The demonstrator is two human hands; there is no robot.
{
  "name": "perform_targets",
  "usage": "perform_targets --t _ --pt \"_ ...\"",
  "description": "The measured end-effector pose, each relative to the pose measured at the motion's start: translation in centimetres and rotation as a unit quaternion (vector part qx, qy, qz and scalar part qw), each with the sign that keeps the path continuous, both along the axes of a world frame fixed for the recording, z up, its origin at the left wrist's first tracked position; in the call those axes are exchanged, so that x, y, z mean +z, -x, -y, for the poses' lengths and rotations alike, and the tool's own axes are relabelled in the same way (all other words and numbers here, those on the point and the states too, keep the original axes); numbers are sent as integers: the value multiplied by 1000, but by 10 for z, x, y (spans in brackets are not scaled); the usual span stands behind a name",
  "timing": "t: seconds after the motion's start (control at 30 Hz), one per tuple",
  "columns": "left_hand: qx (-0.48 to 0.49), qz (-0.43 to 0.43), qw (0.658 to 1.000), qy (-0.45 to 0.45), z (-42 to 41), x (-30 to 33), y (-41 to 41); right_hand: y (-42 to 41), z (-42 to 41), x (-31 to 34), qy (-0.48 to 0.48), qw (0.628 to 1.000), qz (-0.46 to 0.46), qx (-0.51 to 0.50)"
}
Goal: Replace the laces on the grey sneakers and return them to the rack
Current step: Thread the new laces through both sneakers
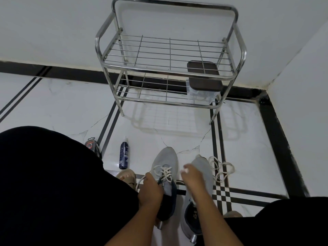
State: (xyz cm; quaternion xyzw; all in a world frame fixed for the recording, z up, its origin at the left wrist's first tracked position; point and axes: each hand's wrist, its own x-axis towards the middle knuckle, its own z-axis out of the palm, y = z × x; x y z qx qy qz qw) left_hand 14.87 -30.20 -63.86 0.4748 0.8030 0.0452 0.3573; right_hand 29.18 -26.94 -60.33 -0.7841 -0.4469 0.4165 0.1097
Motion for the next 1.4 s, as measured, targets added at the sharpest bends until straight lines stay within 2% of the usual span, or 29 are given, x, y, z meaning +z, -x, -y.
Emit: perform_targets --t 0.07,0.1,0.23,0.27,0.4,0.5,0.57,0.77,0.97,1.17,1.3,1.4 --pt "-13 -8 1000 -12 -2 2 1 15 15 -22 68 993 27 89" --pt "-17 -10 1000 -14 -3 2 1 16 19 -23 82 992 41 90" --pt "-22 -16 1000 -7 -5 -1 4 -18 13 -10 61 985 92 -136" --pt "-26 -14 1000 -9 -5 -1 4 -29 10 -8 55 981 105 -154" --pt "-51 -11 999 -13 -6 -5 2 -27 7 -4 75 986 139 -55" --pt "-51 -24 998 -1 -9 -9 6 -6 8 -15 28 994 95 47" --pt "-56 -20 998 14 -10 -13 10 7 11 -23 46 992 68 96" --pt "-11 42 999 23 -15 -16 12 12 15 -29 69 996 27 55" --pt "32 20 999 27 -15 -18 13 12 19 -32 70 995 71 27" --pt "-3 33 998 46 -22 -16 11 9 18 -37 76 996 29 36" --pt "-3 12 999 38 -20 -15 10 11 19 -37 69 997 38 13" --pt "12 27 999 42 -17 -17 10 13 21 -37 69 995 65 26"
